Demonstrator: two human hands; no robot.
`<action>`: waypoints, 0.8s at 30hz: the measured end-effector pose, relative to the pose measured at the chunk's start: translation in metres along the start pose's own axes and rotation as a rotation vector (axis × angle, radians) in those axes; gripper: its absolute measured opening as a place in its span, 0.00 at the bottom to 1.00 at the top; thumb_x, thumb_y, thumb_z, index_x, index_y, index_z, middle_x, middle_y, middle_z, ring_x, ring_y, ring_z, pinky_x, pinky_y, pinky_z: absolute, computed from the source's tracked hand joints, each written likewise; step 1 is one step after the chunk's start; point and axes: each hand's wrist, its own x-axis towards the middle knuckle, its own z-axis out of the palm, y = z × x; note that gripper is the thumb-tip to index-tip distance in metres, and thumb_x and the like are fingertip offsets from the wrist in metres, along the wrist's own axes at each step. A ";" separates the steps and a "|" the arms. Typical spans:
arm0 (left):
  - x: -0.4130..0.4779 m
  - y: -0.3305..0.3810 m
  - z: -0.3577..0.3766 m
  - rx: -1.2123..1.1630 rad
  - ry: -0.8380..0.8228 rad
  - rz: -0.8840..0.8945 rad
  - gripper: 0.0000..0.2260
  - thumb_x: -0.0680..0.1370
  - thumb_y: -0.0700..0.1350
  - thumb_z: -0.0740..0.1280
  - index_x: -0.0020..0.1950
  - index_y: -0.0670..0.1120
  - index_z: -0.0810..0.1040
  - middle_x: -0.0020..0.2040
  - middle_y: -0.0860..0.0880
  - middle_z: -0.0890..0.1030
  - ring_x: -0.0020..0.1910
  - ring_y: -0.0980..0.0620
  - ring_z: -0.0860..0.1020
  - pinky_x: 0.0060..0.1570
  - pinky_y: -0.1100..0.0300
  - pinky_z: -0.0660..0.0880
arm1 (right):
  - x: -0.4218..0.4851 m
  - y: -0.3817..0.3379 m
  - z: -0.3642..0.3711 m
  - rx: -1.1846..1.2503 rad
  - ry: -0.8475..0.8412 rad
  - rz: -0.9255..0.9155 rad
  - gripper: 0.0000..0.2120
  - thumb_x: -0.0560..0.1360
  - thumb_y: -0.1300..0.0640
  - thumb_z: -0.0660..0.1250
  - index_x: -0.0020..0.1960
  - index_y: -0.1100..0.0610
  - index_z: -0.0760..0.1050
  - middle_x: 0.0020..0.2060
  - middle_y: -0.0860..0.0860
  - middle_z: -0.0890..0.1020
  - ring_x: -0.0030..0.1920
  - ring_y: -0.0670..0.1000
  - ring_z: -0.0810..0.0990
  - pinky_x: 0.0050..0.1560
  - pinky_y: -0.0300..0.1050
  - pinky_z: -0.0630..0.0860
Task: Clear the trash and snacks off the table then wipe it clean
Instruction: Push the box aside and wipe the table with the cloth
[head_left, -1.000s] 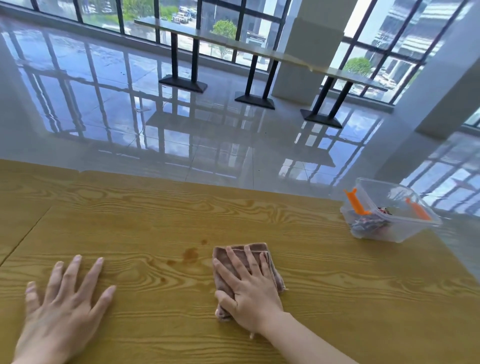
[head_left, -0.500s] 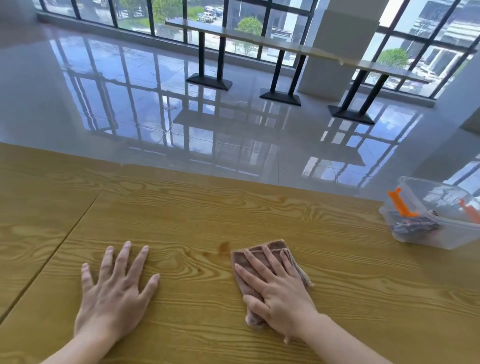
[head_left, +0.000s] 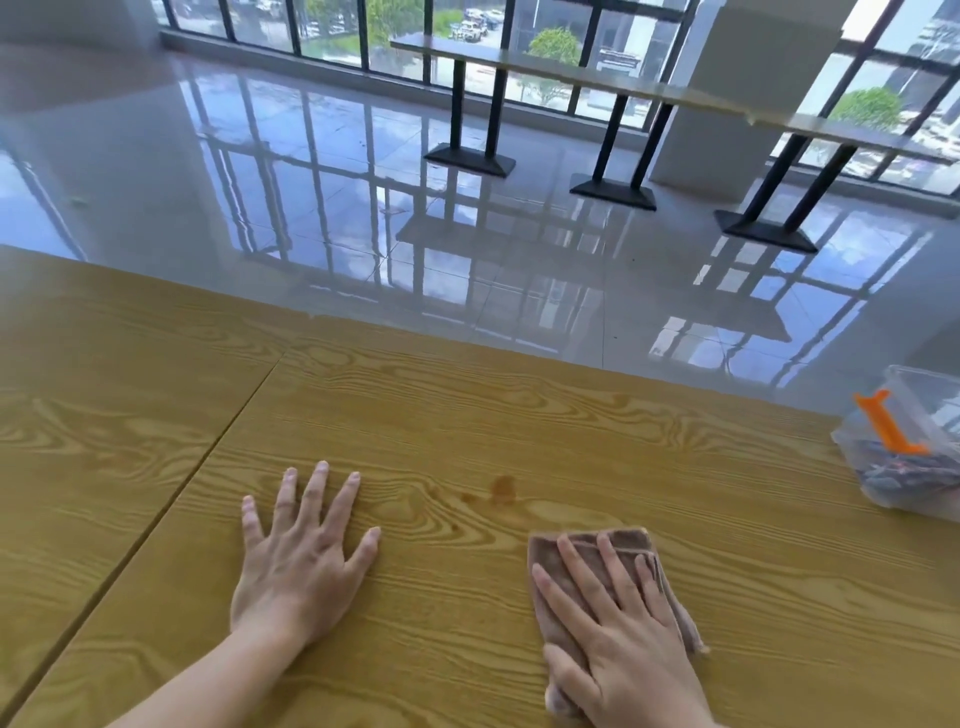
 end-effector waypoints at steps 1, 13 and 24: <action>0.000 0.000 0.000 -0.003 0.002 -0.001 0.34 0.74 0.71 0.35 0.78 0.60 0.39 0.81 0.51 0.42 0.78 0.46 0.38 0.73 0.36 0.38 | -0.005 0.003 0.001 -0.004 -0.031 -0.012 0.37 0.71 0.32 0.59 0.78 0.33 0.52 0.81 0.42 0.54 0.80 0.56 0.52 0.74 0.62 0.50; 0.001 -0.001 0.002 -0.002 0.016 -0.003 0.34 0.74 0.72 0.35 0.78 0.61 0.41 0.81 0.51 0.44 0.78 0.47 0.38 0.74 0.36 0.39 | -0.002 -0.053 0.006 0.043 0.034 -0.095 0.39 0.70 0.31 0.61 0.78 0.36 0.55 0.80 0.45 0.56 0.80 0.58 0.52 0.74 0.64 0.52; 0.000 -0.002 -0.001 -0.011 0.012 0.009 0.33 0.75 0.70 0.37 0.78 0.61 0.42 0.81 0.51 0.44 0.78 0.47 0.38 0.74 0.37 0.38 | 0.114 -0.054 -0.020 0.103 -0.047 0.109 0.30 0.78 0.32 0.42 0.77 0.32 0.37 0.79 0.41 0.34 0.78 0.55 0.30 0.74 0.62 0.28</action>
